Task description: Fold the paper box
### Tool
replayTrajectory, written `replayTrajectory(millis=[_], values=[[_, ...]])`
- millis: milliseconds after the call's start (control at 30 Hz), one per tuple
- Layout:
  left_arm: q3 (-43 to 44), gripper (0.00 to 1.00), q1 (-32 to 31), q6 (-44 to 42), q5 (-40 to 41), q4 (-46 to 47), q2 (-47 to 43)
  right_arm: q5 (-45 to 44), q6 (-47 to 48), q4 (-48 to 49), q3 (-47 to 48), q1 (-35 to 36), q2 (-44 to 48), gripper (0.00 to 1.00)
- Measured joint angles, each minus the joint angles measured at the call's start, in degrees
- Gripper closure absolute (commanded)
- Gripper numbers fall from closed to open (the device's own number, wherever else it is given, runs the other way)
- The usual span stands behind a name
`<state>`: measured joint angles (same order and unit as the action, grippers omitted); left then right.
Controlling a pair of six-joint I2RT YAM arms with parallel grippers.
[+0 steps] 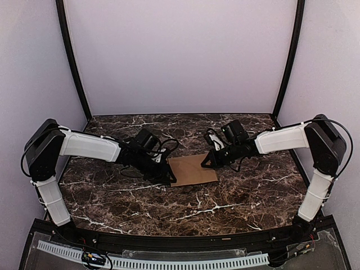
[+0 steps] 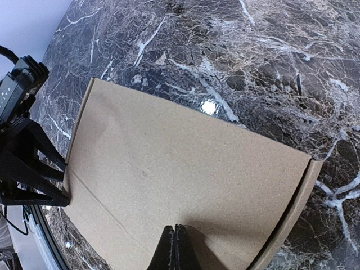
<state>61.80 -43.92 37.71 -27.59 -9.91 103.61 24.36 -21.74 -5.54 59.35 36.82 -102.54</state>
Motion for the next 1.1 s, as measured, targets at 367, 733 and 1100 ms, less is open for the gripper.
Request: replayTrajectory(millis=[367,733,1100], values=[[0.0,0.69,-0.02,-0.09,0.13,-0.02,0.0,0.0,0.0,0.0,0.0,0.0,0.0,1.0],[0.0,0.73,-0.02,-1.53,0.79,0.37,1.29,0.02,0.0,-0.02,0.0,0.02,0.0,1.0],[0.0,0.77,0.0,-3.72,1.51,0.59,1.6,-0.11,0.0,-0.02,0.0,0.11,0.0,1.0]])
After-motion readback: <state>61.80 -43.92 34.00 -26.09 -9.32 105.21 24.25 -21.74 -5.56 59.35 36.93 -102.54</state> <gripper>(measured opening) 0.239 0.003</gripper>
